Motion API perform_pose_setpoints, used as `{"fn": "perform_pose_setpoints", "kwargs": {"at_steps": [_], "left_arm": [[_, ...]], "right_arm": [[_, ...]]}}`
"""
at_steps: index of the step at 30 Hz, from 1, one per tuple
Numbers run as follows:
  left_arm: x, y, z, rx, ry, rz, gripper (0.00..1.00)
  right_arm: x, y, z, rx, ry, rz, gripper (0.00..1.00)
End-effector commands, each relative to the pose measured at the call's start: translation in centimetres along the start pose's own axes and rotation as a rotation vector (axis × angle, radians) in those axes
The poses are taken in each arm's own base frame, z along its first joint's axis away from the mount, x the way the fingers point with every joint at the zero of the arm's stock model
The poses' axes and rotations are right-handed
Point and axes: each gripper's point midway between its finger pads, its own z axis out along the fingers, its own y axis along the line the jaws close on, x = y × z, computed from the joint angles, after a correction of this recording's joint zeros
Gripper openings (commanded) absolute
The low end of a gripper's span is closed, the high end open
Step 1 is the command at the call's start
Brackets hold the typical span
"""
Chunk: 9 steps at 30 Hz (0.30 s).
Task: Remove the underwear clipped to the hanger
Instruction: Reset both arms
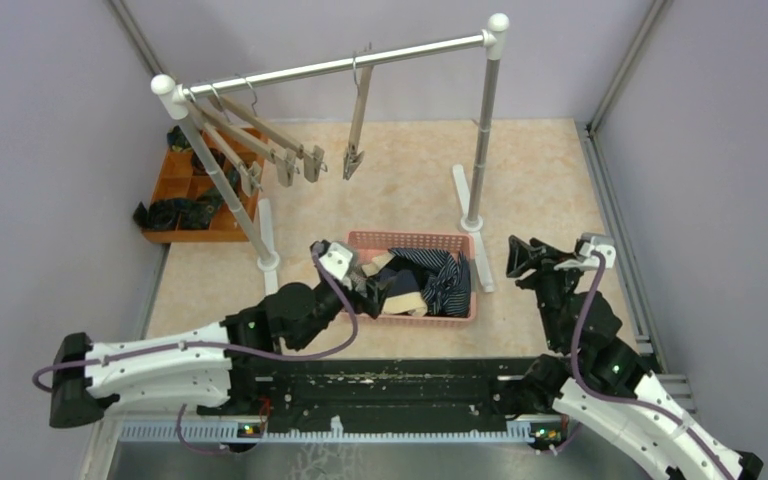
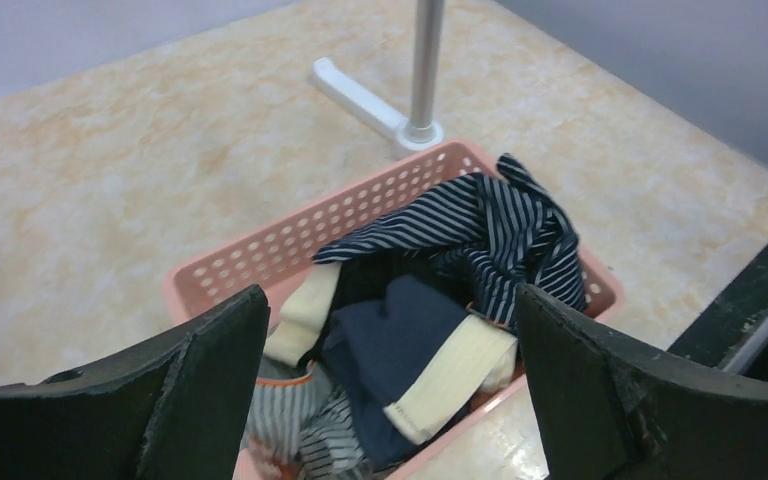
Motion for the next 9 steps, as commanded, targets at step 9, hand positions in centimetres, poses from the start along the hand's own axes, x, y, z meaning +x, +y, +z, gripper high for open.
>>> {"fn": "perform_pose_setpoints", "kwargs": {"at_steps": [9], "left_arm": [[0.5,6.2,-7.8,-0.113,0.061,-0.16,0.94]], "right_arm": [[-4.0,-1.8,-0.4,0.12,-0.099,0.066,0.49]]}}
